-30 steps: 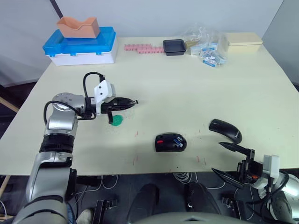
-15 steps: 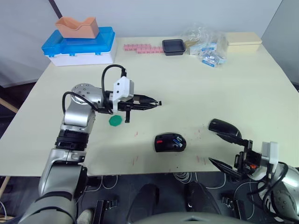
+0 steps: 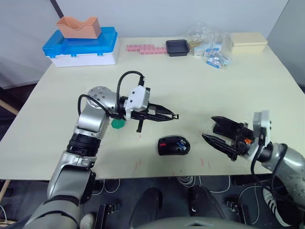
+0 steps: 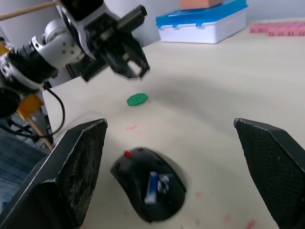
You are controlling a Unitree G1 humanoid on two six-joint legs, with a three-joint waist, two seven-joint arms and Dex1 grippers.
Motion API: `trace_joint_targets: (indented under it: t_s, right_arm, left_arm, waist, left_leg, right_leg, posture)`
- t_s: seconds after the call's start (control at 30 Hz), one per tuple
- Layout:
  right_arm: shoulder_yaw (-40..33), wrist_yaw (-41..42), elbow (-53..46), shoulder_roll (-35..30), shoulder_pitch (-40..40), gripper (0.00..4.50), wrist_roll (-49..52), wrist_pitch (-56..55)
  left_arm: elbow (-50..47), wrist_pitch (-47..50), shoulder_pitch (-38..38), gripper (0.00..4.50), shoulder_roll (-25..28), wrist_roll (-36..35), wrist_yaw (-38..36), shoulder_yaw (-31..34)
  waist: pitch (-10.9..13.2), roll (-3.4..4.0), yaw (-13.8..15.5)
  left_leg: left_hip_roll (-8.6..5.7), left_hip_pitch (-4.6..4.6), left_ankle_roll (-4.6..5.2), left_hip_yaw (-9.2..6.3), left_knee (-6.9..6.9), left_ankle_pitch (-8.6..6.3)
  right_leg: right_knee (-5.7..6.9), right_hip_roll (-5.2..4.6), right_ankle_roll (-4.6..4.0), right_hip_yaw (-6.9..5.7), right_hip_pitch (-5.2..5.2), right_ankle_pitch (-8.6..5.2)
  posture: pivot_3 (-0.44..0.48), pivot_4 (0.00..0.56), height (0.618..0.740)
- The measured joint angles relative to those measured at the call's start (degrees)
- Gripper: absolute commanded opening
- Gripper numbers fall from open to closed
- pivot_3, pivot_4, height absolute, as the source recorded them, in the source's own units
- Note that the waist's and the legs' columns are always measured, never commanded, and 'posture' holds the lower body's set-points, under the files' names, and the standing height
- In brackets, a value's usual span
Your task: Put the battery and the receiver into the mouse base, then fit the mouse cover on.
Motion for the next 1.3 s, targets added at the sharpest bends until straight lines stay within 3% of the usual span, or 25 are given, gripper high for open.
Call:
trace_joint_targets:
  t_s: [0.3,0.5,0.6,0.8,0.9,1.0,1.07,1.3]
  right_arm:
    - [-0.12,-21.15,1.76,-6.26,-12.71,4.50,24.79,21.17]
    - [6.37,-41.68,6.33,-8.62,-17.18,4.50,49.85,22.69]
    - [9.33,-49.59,7.22,-5.87,-19.08,4.50,56.26,20.36]
    - [11.12,-59.04,8.75,4.77,-21.09,4.50,56.98,17.74]
    - [10.98,-63.15,10.24,7.11,-21.95,3.59,57.28,17.82]
    - [10.90,-64.89,10.57,8.15,-21.99,2.11,57.29,18.64]
    - [10.88,-64.92,10.58,8.18,-22.23,1.67,57.47,19.03]
    - [10.86,-64.51,10.63,7.81,-22.80,1.67,57.66,20.55]
  left_arm:
    - [-0.02,-0.99,-0.42,0.02,-1.06,0.00,-0.73,-0.52]
    - [0.14,-1.29,-1.10,0.02,-1.12,0.04,-0.85,-1.25]
    - [0.21,-1.27,-1.43,0.02,-1.11,0.07,-0.91,-1.81]
    - [0.22,-0.96,-1.75,0.02,-0.63,0.23,-0.92,-2.33]
    - [0.20,-0.26,-1.81,0.02,-0.22,0.24,-0.91,-2.33]
    - [0.16,0.22,-1.81,0.02,0.23,0.26,-0.80,-2.33]
    - [0.17,0.41,-1.81,0.02,0.39,0.45,-0.69,-2.35]
    - [0.16,0.55,-1.81,0.02,0.44,0.76,-0.53,-2.35]
  waist:
    - [0.07,-0.11,0.02]
    - [0.11,-0.18,-0.04]
    - [0.17,-0.28,-0.15]
    - [0.19,-0.29,-0.19]
    - [0.19,-0.29,-0.14]
    - [0.19,-0.29,-0.16]
    - [0.19,-0.29,-0.20]
    - [0.19,-0.29,-0.33]
  left_leg:
    - [0.04,-0.12,0.01,-0.02,-0.01,0.00]
    - [0.06,-0.23,0.02,-0.02,-0.01,0.00]
    - [0.06,-0.24,0.02,-0.01,-0.01,0.00]
    - [0.06,-0.25,0.02,-0.02,-0.02,0.00]
    - [0.05,-0.26,0.02,-0.03,-0.02,0.00]
    - [0.05,-0.38,0.02,-0.03,-0.03,0.00]
    - [0.05,-0.45,0.02,-0.02,-0.03,0.00]
    - [0.05,-0.65,0.02,-0.03,-0.03,0.00]
  right_leg:
    - [-0.07,-0.03,-0.02,-0.02,-0.04,0.01]
    - [-0.08,-0.04,-0.04,-0.01,-0.14,0.02]
    - [-0.09,-0.02,-0.04,-0.01,-0.15,0.02]
    - [-0.08,0.01,-0.04,0.00,-0.18,0.02]
    - [-0.09,0.00,-0.04,-0.01,-0.18,0.02]
    - [-0.09,0.00,-0.04,0.00,-0.32,0.02]
    - [-0.08,0.00,-0.04,0.00,-0.38,0.03]
    - [-0.04,0.01,-0.07,-0.01,-0.60,0.04]
  posture:
    - [0.000,0.150,0.740]
    - [0.000,0.150,0.740]
    - [0.000,0.150,0.740]
    - [0.000,0.150,0.740]
    - [0.000,0.150,0.740]
    - [0.000,0.150,0.740]
    - [0.000,0.150,0.740]
    - [0.000,0.150,0.740]
